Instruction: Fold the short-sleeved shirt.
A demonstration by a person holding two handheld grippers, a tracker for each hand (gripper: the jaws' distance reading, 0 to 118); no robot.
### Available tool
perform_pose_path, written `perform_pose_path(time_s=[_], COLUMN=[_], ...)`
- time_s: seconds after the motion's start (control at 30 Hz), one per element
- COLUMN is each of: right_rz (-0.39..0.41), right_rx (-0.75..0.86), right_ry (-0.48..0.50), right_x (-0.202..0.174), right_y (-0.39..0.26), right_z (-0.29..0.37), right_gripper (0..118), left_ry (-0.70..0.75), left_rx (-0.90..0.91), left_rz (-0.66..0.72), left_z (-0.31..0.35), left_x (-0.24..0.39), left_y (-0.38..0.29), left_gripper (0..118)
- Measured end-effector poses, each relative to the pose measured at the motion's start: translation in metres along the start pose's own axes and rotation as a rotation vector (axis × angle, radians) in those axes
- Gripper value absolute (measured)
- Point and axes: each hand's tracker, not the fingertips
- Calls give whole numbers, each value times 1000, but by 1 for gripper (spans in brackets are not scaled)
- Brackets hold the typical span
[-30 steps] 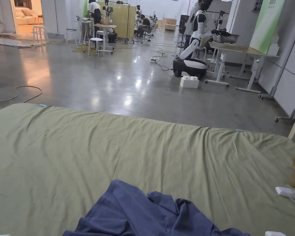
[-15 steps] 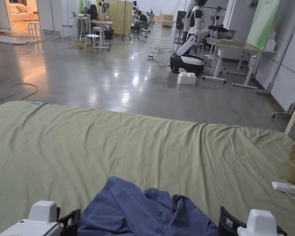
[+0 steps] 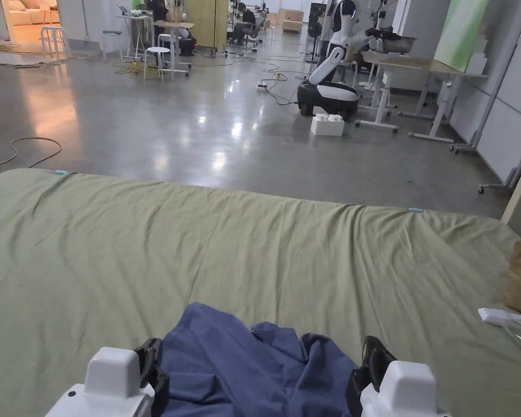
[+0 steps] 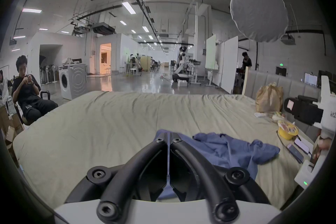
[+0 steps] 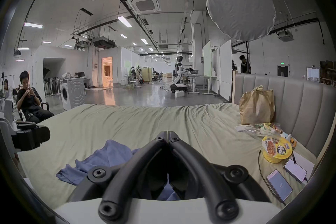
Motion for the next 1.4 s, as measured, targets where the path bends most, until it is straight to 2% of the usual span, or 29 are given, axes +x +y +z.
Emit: perform_pose_path(time_s=[0.23, 0.5, 0.53, 0.57, 0.7, 0.73, 0.97, 1.1, 1.13, 1.17, 1.23, 1.27, 1.3, 1.37, 1.4], right_rz=[-10, 4, -20, 8, 7, 8, 2, 13, 11, 6, 3, 3, -1, -5, -13], right_rx=[-91, -189, -231, -204, -274, -285, -352, -381, -389, -398, -426, -452, -471, -539, -553], right_ry=[5, -14, -15, -26, -45, -50, -93, -110, -116, -124, -146, -157, -170, -181, -188], right_x=[15, 40, 43, 47, 61, 63, 85, 95, 98, 102, 108, 112, 116, 125, 130], right_y=[-21, -41, -46, -46, -59, -62, -79, -85, -86, -89, -92, -94, -97, -101, -103], right_z=[-12, -34, -36, -39, -47, -49, -50, -51, -51, -52, -55, -58, -61, -67, -69], right_gripper=[1, 1, 1, 1, 1, 1, 1, 1, 1, 1, 1, 2, 14, 61, 84], left_ry=[-52, -97, -104, -103, -123, -130, -83, -41, -36, -36, -128, -151, -168, -138, -156], left_rx=[-226, -447, -477, -511, -596, -619, -670, -753, -713, -690, -668, -653, -644, -629, -635], left_rz=[61, 89, 97, 99, 61, 45, 10, -155, -155, -140, -161, -197, -236, -318, -293], left_z=[-60, -201, -219, -243, -313, -326, -390, -400, -395, -392, -380, -375, -382, -372, -369], left_x=[-23, -49, -49, -50, -47, -45, -24, -4, 0, 2, 14, 19, 16, 21, 16], left_y=[-30, -8, -2, 3, 8, 8, -8, -24, -23, -21, -23, -23, -19, -19, -17], left_gripper=[2, 2, 3, 7, 81, 86, 86, 83, 77, 63, 20, 10, 9, 7, 7])
